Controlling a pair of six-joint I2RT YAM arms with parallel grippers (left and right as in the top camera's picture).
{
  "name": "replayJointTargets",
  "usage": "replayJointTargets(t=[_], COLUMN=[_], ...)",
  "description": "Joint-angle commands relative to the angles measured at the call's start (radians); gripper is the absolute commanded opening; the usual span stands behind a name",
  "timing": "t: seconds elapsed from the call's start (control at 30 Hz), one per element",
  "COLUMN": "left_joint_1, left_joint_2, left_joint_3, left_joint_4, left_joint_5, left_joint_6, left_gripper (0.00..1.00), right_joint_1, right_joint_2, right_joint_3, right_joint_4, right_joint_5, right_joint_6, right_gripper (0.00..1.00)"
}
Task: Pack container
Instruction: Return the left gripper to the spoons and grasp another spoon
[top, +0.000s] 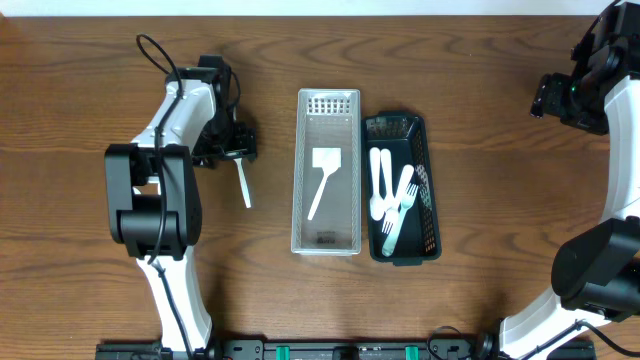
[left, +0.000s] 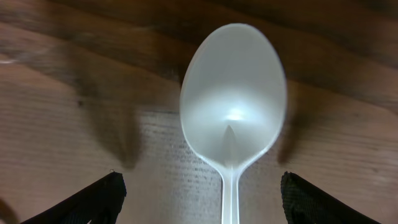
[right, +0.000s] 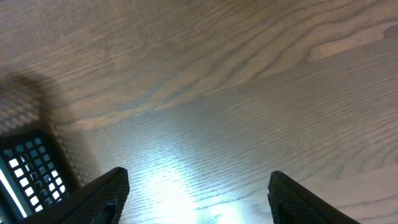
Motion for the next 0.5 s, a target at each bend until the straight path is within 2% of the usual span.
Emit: replayJointTargets(t=[0.0, 0.07, 0.13, 0.2, 0.4, 0.43, 0.47], left_joint_1=[-0.001, -0.001, -0.001, -0.001, -0.001, -0.001, -0.001], left_joint_2=[0.029, 0.04, 0.05, 0.057, 0.057, 0.057, 0.057], left_joint_3=[-0.005, -0.005, -0.005, -0.006, -0.006, -0.006, -0.006], left_joint_4=[-0.002, -0.002, -0.003, -0.003, -0.019, -0.024, -0.029], left_joint_5=[-0.001, -0.001, -0.001, -0.001, -0.001, -0.001, -0.001], left_joint_6=[0.002, 0.002, 0.002, 0.002, 0.002, 0.002, 0.002], left_gripper=[0.83, 0.81, 0.74, 0.58, 0.29, 0.21, 0.18], right_joint_1=[-0.005, -0.005, -0.005, -0.005, -0.005, -0.005, -0.005], right_joint_2=[0.001, 0.001, 0.001, 0.001, 0.001, 0.001, 0.001], right_joint_3=[-0.004, -0.004, -0.004, -0.004, -0.004, -0.004, -0.004], right_joint_4=[-0.002, -0.002, -0.002, -0.002, -0.003, -0.003, -0.002], right_joint_5=[-0.004, -0.004, -0.004, -0.004, -0.004, -0.004, -0.004], right_joint_6=[-0.013, -0.013, -0.013, -0.013, -0.013, -0.013, -0.013], right_gripper=[0.75, 0.75, 0.75, 0.75, 0.75, 0.75, 0.75])
